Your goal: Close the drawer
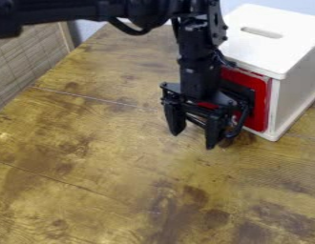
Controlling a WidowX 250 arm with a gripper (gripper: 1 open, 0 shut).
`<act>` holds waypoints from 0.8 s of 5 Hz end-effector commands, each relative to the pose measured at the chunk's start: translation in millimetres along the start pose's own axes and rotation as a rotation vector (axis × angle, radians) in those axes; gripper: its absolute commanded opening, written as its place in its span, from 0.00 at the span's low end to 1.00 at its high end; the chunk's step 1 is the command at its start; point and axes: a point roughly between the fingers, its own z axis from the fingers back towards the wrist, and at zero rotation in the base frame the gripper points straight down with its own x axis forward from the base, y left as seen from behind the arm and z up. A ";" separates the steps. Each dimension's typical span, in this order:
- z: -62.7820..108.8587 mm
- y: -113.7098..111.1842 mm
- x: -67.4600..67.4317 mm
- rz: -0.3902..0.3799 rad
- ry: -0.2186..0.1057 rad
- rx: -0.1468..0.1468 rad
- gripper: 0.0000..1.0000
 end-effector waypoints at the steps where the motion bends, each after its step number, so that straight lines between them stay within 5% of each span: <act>1: 72.0 11.6 8.5 0.092 -0.199 0.002 1.00; 3: 96.2 7.9 -20.1 0.105 -0.199 0.027 1.00; 4: 92.0 17.2 -23.0 0.101 -0.196 0.035 1.00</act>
